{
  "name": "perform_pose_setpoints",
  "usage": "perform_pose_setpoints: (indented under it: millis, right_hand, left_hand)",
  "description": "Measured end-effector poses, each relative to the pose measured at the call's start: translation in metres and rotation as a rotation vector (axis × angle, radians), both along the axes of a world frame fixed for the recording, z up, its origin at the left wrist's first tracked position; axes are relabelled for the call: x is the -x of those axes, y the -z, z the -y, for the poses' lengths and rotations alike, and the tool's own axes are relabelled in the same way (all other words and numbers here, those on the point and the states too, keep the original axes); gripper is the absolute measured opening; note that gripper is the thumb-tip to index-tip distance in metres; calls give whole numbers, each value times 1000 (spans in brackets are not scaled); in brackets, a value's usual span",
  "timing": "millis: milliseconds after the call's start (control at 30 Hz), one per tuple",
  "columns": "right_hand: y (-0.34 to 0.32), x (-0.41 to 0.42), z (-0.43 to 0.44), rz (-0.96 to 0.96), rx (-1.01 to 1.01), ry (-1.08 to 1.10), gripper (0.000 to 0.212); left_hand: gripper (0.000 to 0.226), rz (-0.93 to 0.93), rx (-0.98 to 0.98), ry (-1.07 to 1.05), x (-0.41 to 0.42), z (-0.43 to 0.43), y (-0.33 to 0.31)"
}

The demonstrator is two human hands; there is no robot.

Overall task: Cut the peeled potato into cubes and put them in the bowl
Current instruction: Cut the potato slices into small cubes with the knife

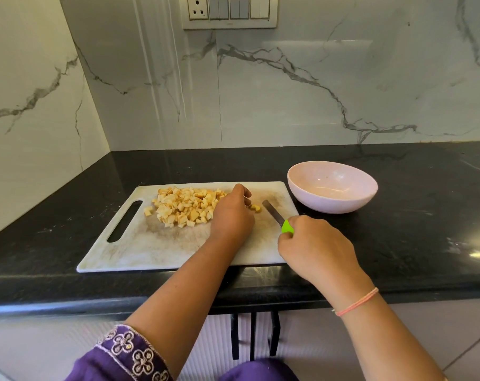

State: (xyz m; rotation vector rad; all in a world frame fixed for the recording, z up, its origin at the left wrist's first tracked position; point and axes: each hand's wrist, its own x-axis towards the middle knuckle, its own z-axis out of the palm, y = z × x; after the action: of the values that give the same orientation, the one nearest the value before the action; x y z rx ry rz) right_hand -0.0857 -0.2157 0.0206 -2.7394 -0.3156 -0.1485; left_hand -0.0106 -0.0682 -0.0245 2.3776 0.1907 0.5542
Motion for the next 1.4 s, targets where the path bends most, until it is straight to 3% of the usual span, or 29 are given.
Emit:
perform_pose_setpoints:
  millis: [300,700,1400]
  right_hand:
    - [4,-6,3,22,-49,8,20]
    - [12,-22,10,93,-76,37,44]
    - [26,-62,14,48,-30,270,29]
  left_hand:
    - [29,43,-316,109,2,3,2]
    - [30,29,-377,3,5,0,5]
    - [31,26,-391,-4,6,3,2]
